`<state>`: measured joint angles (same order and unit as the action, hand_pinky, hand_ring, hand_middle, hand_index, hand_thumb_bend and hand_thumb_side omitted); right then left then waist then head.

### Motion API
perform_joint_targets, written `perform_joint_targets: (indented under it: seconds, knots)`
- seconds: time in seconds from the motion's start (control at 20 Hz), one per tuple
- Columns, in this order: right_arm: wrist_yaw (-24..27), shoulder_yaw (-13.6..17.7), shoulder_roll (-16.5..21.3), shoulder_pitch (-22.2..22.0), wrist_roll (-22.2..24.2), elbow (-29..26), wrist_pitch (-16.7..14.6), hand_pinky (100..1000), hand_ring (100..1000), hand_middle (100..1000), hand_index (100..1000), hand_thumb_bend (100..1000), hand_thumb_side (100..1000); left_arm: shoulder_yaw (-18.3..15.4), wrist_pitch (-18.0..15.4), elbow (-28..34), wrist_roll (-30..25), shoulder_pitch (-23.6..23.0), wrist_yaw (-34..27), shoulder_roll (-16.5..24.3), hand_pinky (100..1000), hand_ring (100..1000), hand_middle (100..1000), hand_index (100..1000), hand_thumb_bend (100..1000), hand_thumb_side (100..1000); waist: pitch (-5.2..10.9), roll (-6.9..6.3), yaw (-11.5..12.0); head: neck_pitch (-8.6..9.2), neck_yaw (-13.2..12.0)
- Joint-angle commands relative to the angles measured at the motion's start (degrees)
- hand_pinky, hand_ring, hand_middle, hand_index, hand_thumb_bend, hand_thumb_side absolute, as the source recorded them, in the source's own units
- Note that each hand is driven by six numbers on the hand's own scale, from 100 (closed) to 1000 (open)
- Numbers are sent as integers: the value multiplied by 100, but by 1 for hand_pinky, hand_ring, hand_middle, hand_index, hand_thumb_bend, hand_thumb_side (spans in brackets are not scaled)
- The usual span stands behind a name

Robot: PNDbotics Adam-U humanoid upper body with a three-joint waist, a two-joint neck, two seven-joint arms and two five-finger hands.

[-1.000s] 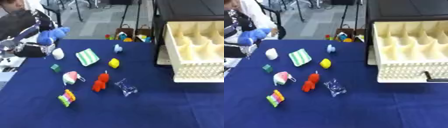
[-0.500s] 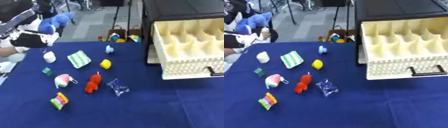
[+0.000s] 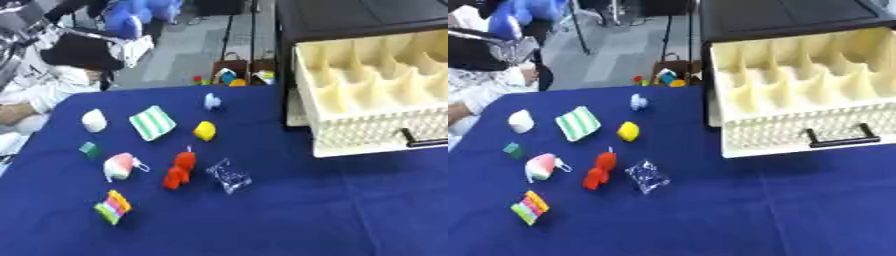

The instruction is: Pick up objects from table and place into drawer.

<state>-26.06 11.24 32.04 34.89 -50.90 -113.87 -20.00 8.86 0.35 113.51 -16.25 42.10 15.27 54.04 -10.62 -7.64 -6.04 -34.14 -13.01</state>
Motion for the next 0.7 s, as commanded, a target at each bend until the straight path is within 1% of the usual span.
perform_joint_targets:
  seconds: [0.05, 0.15, 0.3, 0.4, 0.5, 0.7]
  knots:
    - [42, -43, 91, 142, -107, -72, -139, 712, 755, 730, 722, 100, 705, 31, -45, -72, -31, 268, -262, 0, 184, 449, 334, 484, 100, 279, 52, -6, -34, 27, -177]
    - [47, -80, 94, 181, -107, -72, -155, 712, 755, 730, 722, 100, 705, 100, -81, -206, -13, 450, -354, -94, 192, 450, 332, 483, 100, 280, 27, -56, -77, 38, -284]
    - [55, -129, 89, 241, -107, -72, -173, 712, 755, 729, 722, 100, 705, 191, -162, -502, 72, 681, -390, -245, 188, 448, 325, 477, 100, 284, -19, -123, -149, 82, -382]
    - [56, -158, 87, 277, -107, -72, -184, 712, 755, 729, 723, 100, 705, 262, -263, -724, 132, 806, -431, -356, 189, 448, 322, 475, 100, 285, -49, -163, -195, 101, -403]
    - [59, -177, 82, 326, -107, -72, -190, 711, 755, 729, 723, 100, 706, 325, -402, -916, 170, 891, -493, -462, 208, 453, 316, 471, 100, 285, -86, -217, -246, 126, -423]
    - [71, -222, 57, 441, -107, -72, -200, 711, 756, 729, 723, 100, 707, 417, -665, -1315, 193, 1021, -711, -653, 231, 450, 304, 461, 100, 298, -148, -295, -351, 259, -459]
